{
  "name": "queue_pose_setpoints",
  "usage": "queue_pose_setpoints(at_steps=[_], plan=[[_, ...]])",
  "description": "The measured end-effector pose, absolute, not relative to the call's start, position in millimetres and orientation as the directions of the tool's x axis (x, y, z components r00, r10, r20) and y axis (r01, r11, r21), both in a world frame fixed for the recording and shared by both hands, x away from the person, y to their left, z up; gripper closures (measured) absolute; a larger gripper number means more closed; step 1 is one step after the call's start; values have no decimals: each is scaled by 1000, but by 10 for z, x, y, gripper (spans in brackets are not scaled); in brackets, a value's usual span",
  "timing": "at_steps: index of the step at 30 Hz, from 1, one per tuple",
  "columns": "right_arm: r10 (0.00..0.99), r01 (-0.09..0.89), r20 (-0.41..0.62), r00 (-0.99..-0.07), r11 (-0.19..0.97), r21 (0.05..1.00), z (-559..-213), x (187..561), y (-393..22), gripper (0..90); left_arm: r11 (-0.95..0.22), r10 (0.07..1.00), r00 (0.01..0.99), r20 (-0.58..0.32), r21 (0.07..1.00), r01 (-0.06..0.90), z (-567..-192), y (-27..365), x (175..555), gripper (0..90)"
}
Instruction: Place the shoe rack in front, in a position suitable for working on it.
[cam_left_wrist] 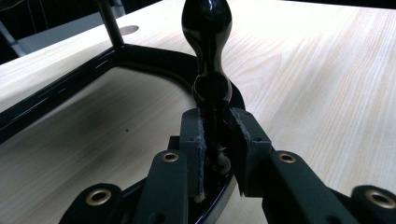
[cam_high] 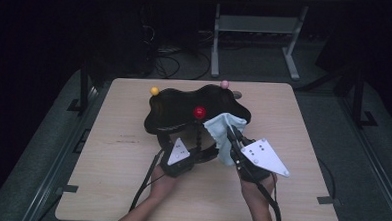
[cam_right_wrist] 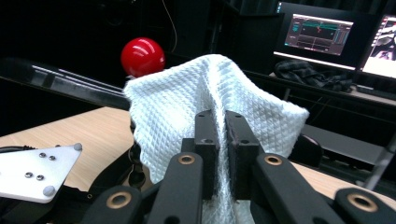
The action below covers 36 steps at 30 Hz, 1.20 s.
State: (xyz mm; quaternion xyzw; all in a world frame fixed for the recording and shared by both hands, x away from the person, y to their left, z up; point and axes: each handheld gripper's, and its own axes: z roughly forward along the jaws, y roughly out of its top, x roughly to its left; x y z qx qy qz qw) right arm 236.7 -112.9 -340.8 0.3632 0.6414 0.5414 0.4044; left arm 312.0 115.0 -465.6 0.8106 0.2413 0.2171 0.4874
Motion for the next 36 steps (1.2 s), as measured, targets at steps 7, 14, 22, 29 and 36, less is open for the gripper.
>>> queue_pose_setpoints(at_steps=[7,14,22,29,36], plan=[[936,65,-29,-350,55,996,-3415,2494,-1479,847,-410,604,788,119,894,179,-4655,1164,3125,755],[918,63,-49,-394,80,995,-3407,2434,-1362,847,-406,611,784,113,894,188,-4654,1215,3134,755],[932,106,-2,-362,44,993,-3412,2618,-1534,847,-401,619,778,107,895,196,-4653,1253,3149,754],[905,94,-19,-425,65,993,-3398,2534,-1368,846,-387,648,756,95,896,219,-4647,1318,3173,745],[918,116,1,-398,50,992,-3394,2669,-1485,847,-368,666,740,89,903,223,-4627,1291,3178,714]])
